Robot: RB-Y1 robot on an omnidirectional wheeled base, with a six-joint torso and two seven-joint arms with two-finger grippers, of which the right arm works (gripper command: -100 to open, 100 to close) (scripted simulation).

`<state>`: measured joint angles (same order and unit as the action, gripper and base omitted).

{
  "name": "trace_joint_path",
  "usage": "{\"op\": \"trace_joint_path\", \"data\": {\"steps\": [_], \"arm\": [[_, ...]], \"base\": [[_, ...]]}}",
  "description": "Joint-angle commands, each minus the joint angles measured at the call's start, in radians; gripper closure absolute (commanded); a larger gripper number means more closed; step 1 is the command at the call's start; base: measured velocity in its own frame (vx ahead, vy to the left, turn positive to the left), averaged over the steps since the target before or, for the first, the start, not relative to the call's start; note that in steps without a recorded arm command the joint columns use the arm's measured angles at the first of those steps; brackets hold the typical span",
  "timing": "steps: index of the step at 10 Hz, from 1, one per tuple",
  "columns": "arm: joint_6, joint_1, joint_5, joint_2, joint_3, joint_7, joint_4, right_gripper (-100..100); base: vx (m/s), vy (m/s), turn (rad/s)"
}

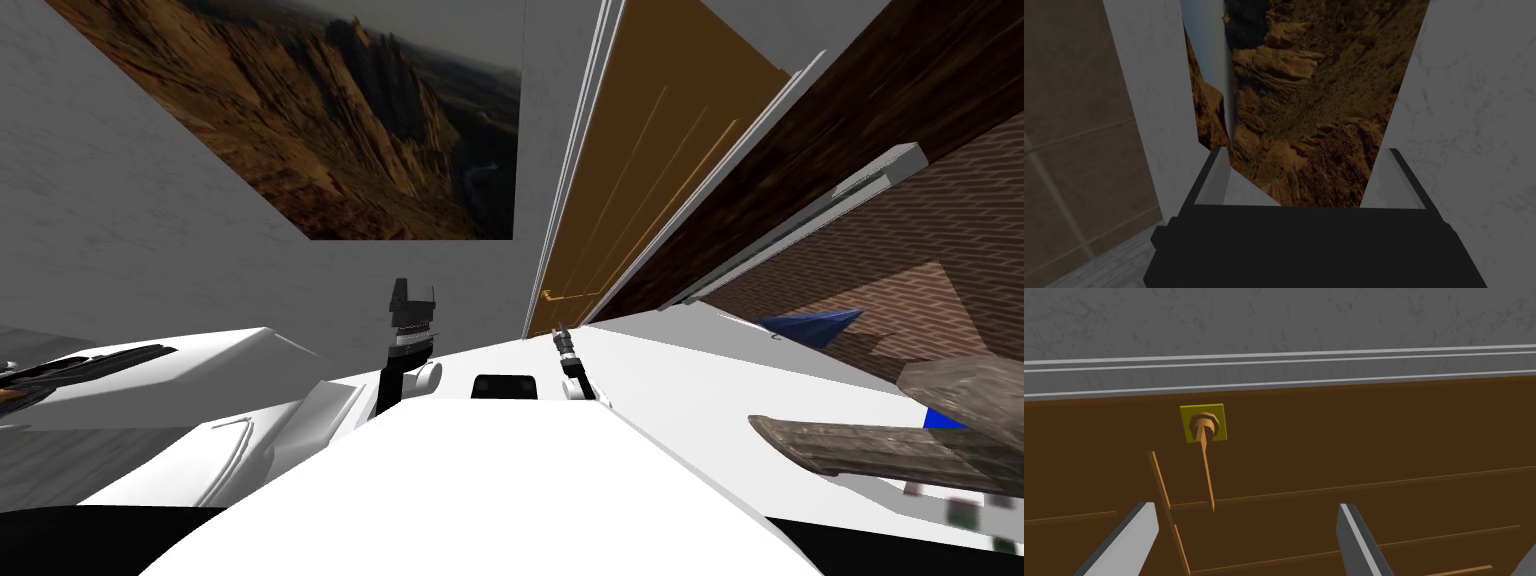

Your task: Pull the door open

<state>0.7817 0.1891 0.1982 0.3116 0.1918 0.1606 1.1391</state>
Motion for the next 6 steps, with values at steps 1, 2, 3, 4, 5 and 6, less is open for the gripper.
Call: {"op": "trace_joint_path", "data": {"steps": [1, 2, 3, 4, 5, 6], "arm": [[0.017, -0.013, 0.006, 0.013, 0.007, 0.010, -0.041, -100], [0.025, -0.020, 0.009, 0.018, 0.012, 0.014, -0.062, -100], [0.034, -0.027, 0.013, 0.024, 0.016, 0.018, -0.084, -100], [0.042, -0.034, 0.016, 0.029, 0.020, 0.022, -0.106, -100], [0.050, -0.041, 0.019, 0.035, 0.025, 0.026, -0.127, -100], [0.057, -0.048, 0.022, 0.040, 0.029, 0.029, -0.148, -100]], "base": [[0.059, -0.089, 0.122], [0.055, -0.081, 0.094], [0.070, -0.068, 0.071], [0.065, -0.067, 0.105], [0.059, -0.079, 0.098], [0.056, -0.084, 0.084]]}}
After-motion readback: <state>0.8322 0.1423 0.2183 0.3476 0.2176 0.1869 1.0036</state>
